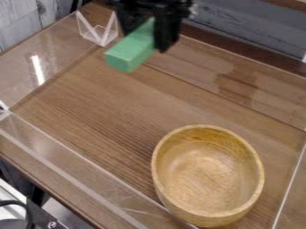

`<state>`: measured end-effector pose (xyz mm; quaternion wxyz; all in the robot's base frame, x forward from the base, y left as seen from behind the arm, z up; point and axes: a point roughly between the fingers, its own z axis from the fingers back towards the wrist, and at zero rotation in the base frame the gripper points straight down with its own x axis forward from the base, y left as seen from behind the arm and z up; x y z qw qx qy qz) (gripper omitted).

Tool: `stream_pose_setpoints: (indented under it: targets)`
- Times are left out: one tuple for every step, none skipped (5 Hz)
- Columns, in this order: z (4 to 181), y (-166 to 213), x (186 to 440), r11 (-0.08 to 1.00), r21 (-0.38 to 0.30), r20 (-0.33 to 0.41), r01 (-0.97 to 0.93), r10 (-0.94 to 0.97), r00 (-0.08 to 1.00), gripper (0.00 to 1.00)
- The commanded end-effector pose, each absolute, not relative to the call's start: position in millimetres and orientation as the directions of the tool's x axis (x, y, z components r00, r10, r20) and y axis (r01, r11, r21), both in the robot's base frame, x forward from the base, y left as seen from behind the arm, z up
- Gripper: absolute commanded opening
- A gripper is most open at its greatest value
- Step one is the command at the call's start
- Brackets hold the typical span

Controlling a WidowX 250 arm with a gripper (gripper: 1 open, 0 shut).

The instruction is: Remove the green block from inside the brown bowl and put it on the table

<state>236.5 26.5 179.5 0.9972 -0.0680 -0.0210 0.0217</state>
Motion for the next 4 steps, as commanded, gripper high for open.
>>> stream_pose_setpoints:
  targets:
    - [169.5,21.1,223.5,0.992,-0.127,0.088,-0.02,0.032,0.996,0.0]
    - [156.1,25.0,234.7,0.992,-0.122,0.101,-0.014,0.027,0.995,0.0]
    - [141.1,29.1,246.9,0.993,-0.117,0.117,-0.005,0.019,0.993,0.0]
    - [129.2,29.6,256.3,0.994,-0.112,0.135,0.001,0.015,0.991,0.0]
